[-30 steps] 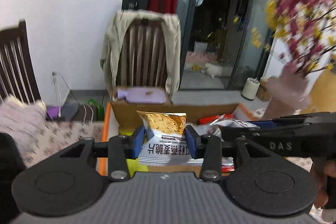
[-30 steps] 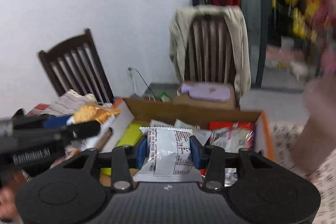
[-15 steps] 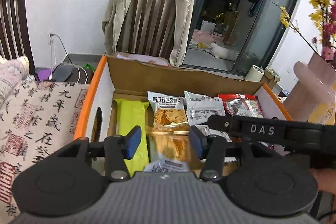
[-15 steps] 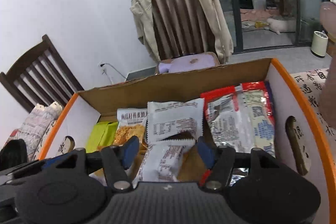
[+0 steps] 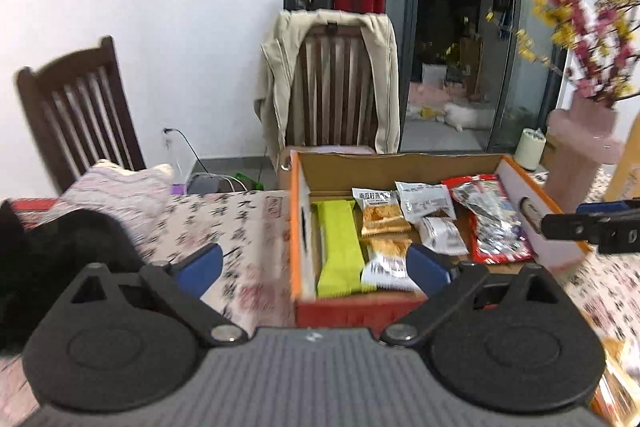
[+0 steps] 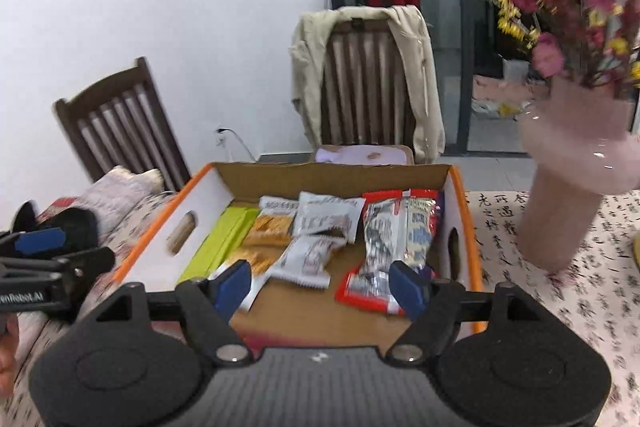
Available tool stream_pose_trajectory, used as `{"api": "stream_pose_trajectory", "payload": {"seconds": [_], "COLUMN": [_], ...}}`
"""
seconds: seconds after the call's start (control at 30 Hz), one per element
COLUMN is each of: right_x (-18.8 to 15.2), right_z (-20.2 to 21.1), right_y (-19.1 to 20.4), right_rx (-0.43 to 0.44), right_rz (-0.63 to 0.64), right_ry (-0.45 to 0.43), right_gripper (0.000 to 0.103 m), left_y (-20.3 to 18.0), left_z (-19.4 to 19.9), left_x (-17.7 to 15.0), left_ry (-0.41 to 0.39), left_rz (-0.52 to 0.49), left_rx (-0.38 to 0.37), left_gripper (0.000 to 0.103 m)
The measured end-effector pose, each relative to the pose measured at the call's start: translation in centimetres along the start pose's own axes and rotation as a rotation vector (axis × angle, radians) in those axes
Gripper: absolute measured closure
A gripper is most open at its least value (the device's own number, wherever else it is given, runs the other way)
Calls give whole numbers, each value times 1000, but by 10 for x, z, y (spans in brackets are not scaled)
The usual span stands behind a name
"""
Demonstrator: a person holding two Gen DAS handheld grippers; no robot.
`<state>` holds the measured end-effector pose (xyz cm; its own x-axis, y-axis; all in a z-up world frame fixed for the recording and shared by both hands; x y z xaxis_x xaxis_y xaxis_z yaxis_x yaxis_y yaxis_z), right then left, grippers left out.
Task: Organize snacks
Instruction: 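Withdraw both tools from the box back toward the snack pile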
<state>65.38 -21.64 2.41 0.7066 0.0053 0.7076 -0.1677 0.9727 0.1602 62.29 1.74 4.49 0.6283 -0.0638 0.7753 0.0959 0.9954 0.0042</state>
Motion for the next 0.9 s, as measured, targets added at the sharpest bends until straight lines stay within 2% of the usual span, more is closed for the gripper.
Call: {"api": "stream_pose_trajectory", "payload": {"seconds": [0.13,0.27,0.47,0.63,0.7,0.83,0.9], "right_x": [-23,-62,-142,-216,-244,-296,-318], "right_z": [55,111,181,228,241,255,259], "right_y": [1,7,22,37,40,41,40], "right_rx": [18,-12,36,64,40,-56,-97], "right_rz": [16,85,117,132,134,112,78], "right_ry": [-48,-109,-143,-175,-192,-217,-221], "right_gripper": [23,21,17,16,16,16,16], "left_y": [4,5,0,-4,-9,-23,-26], "left_z": [63,122,192,228,240,255,258], "left_x": [-35,-78,-145,-211,-236,-273,-286], "left_ry": [-39,-67,-109,-91,-93,-99,-91], "left_rz": [14,56,77,131,145,73,55], "left_rx": [-8,-19,-32,-23,-8,52,50], "left_gripper": [0,0,0,0,0,0,0]}}
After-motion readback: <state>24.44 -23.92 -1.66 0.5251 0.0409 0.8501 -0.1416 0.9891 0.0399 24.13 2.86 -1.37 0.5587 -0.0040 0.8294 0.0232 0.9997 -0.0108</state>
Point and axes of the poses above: each gripper's, at about its wrist camera, not at the fingertips, and z roughly against the way its jaws point, y to its left, x to its top, the point moved 7 cm from there along -z, roughly the way its jaws point, and after that the axes turned 7 degrees about y, right-handed, at the moved point
